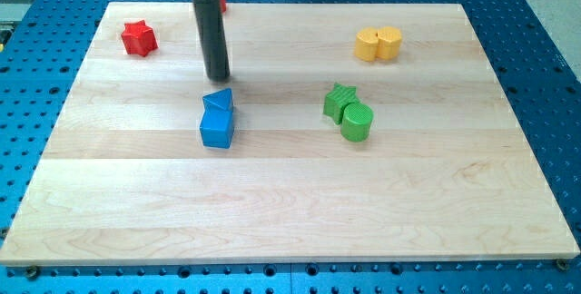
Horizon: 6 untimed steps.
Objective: Place the cube at the left center of the board
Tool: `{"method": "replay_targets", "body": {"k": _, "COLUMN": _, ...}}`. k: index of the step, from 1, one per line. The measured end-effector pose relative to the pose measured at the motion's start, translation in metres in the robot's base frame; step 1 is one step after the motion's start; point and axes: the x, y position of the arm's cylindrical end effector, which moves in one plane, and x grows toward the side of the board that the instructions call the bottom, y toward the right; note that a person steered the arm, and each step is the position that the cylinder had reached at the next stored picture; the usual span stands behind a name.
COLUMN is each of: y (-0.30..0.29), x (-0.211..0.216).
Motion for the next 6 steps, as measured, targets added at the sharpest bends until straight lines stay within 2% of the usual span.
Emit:
{"method": "replay_targets", "body": {"k": 1, "y": 0.041, "x": 0.072}}
{"method": "replay_targets", "body": {"k": 3, "y": 0.055, "x": 0.156}}
{"method": "replay_targets", "body": {"k": 5, "y": -0.063, "x": 0.111}}
{"method": "replay_targets", "body": {"k": 6, "y": -0.001, "x": 0.146}}
